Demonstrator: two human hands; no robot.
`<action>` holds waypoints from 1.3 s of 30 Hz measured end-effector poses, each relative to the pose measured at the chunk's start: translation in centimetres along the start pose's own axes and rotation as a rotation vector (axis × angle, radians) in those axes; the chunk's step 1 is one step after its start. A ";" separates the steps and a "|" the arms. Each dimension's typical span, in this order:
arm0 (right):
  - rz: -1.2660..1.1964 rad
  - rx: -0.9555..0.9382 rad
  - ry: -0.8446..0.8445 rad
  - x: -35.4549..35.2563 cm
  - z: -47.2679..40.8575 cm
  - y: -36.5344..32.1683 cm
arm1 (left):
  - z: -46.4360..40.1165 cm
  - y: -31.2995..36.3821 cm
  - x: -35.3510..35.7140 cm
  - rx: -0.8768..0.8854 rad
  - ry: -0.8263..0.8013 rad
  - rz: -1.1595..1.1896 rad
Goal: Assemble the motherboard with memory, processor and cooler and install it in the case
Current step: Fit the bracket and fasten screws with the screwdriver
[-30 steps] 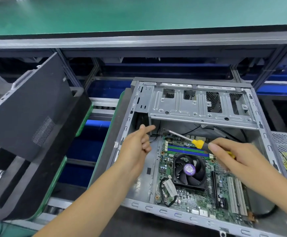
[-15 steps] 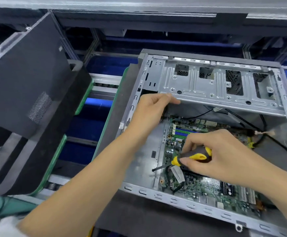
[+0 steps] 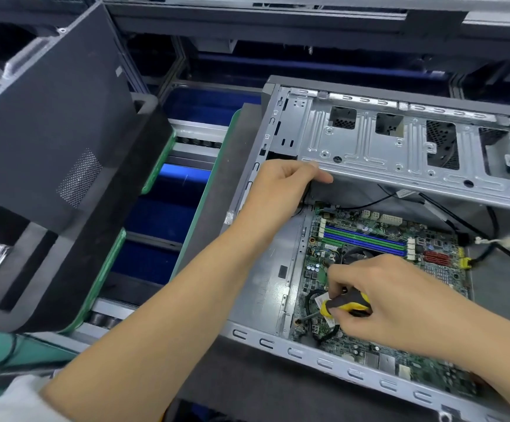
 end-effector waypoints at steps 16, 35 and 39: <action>0.051 0.001 -0.035 0.6 -0.4 0.0 | -0.3 -0.4 0.1 -0.003 -0.012 0.003; -0.396 0.044 0.279 -4.2 2.8 3.5 | 1.7 -2.8 0.6 -0.281 -0.276 -0.199; -0.539 0.074 0.443 -6.1 4.3 5.9 | 3.4 -4.4 0.8 -0.368 -0.282 -0.277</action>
Point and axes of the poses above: each hand's wrist, its own z-axis away from the middle knuckle, its own x-axis out of the palm, y = z × x, the point moved 6 cm from there along -z, towards the middle knuckle, and after that the axes turned 8 degrees about -y, right-handed, at the moved point
